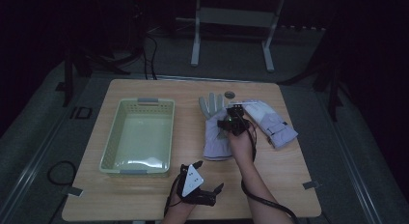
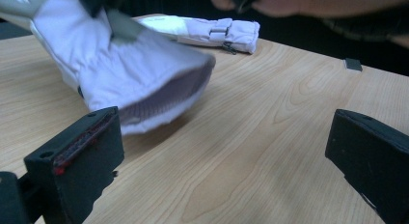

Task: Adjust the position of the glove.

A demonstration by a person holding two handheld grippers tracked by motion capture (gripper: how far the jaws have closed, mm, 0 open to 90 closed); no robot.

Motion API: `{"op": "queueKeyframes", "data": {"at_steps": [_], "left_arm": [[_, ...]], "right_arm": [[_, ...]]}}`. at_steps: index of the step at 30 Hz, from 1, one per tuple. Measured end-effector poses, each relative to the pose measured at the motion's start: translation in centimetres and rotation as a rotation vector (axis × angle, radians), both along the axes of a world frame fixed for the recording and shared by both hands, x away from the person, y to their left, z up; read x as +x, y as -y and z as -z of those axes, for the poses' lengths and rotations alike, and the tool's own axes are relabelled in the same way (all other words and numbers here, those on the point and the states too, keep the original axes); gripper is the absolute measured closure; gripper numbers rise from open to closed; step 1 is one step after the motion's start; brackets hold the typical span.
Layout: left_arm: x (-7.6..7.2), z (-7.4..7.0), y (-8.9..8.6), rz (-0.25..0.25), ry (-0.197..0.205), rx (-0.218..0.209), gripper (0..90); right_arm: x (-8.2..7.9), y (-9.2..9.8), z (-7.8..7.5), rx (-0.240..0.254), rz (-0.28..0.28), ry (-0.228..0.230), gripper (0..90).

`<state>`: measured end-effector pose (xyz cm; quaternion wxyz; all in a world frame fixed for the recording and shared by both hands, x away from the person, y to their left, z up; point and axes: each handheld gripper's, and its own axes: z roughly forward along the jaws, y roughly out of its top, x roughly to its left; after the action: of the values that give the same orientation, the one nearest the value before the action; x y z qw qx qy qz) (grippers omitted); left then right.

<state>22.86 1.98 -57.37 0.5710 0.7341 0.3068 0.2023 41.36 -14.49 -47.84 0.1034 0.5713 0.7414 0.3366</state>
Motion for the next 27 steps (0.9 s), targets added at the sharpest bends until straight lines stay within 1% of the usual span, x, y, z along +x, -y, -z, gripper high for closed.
{"op": "queueKeyframes", "data": {"at_steps": [3, 5, 8, 12, 15, 16, 17, 19, 20, 21, 22, 23, 24, 25, 26, 27], "left_arm": [[0.0, 0.0, 0.0, 0.002, -0.001, 0.0, 0.2], [0.1, 0.0, 0.0, 0.004, -0.003, -0.003, 0.2], [0.1, 0.0, -0.1, 0.004, -0.007, -0.007, 0.2], [0.1, 0.0, -0.1, 0.006, -0.007, -0.009, 0.2], [0.1, 0.0, -0.1, 0.007, -0.006, -0.008, 0.2], [0.1, 0.0, -0.1, 0.007, -0.006, -0.008, 0.2], [0.1, 0.0, -0.1, 0.008, -0.008, -0.01, 0.2], [0.1, 0.0, -0.1, 0.008, -0.011, -0.014, 0.2], [0.1, 0.0, -0.1, 0.008, -0.012, -0.015, 0.2], [0.1, 0.0, -0.1, 0.009, -0.013, -0.015, 0.2], [0.1, 0.0, -0.1, 0.01, -0.012, -0.013, 0.2], [0.1, 0.0, -0.1, 0.01, -0.013, -0.014, 0.2], [0.1, 0.0, -0.1, 0.011, -0.013, -0.014, 0.2], [0.1, 0.0, -0.1, 0.011, -0.012, -0.013, 0.2], [0.1, 0.0, -0.1, 0.01, -0.012, -0.013, 0.2], [0.1, 0.0, -0.1, 0.01, -0.012, -0.013, 0.2]], "right_arm": [[0.4, -0.1, 1.2, 0.001, 0.022, -0.031, 81.3], [0.5, -0.5, 1.7, -0.034, 0.033, -0.018, 81.2], [0.8, -0.8, 2.6, -0.028, 0.05, -0.027, 81.0], [1.4, -1.2, 3.8, -0.047, 0.061, -0.048, 80.2], [1.9, -1.5, 4.9, -0.07, 0.062, -0.06, 77.9], [1.9, -1.5, 4.9, -0.07, 0.062, -0.06, 77.9], [2.0, -1.4, 5.3, -0.052, 0.076, -0.069, 75.5], [2.0, -1.4, 5.3, -0.05, 0.078, -0.067, 74.3], [2.1, -1.3, 5.1, -0.036, 0.078, -0.068, 69.9], [2.1, -1.3, 5.1, -0.036, 0.078, -0.068, 69.9], [2.0, -1.1, 5.0, -0.027, 0.079, -0.066, 67.3], [2.0, -1.0, 4.7, -0.023, 0.065, -0.059, 64.0], [1.8, -0.7, 4.3, -0.006, 0.014, -0.015, 50.2], [1.8, -0.7, 4.3, -0.006, 0.014, -0.015, 50.2], [1.8, -0.6, 4.1, -0.008, -0.009, 0.015, 45.0], [1.6, -0.5, 3.7, -0.047, -0.046, 0.06, 44.0]]}}
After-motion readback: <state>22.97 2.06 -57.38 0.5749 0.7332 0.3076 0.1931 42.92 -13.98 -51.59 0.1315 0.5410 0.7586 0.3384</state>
